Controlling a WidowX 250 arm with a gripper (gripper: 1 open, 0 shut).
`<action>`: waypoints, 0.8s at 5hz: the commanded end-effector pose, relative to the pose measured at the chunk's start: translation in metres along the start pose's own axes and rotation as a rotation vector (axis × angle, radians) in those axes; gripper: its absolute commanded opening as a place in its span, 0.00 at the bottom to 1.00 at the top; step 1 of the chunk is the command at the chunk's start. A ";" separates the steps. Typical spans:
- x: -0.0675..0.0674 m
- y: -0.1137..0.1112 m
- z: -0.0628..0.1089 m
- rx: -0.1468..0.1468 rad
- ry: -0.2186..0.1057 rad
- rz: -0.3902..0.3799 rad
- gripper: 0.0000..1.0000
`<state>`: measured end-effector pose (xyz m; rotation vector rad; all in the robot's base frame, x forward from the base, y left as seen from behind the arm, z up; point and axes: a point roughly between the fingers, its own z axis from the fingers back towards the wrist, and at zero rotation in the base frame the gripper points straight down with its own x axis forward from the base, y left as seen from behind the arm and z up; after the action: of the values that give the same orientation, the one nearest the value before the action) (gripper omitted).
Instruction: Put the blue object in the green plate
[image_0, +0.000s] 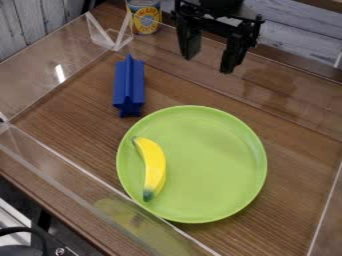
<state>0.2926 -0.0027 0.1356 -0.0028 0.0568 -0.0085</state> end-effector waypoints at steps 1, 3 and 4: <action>-0.002 0.010 -0.007 0.001 0.017 0.045 1.00; -0.013 0.058 -0.013 0.000 -0.003 0.201 1.00; -0.015 0.085 -0.015 0.003 -0.020 0.248 1.00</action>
<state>0.2755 0.0807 0.1074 -0.0031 0.0851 0.2418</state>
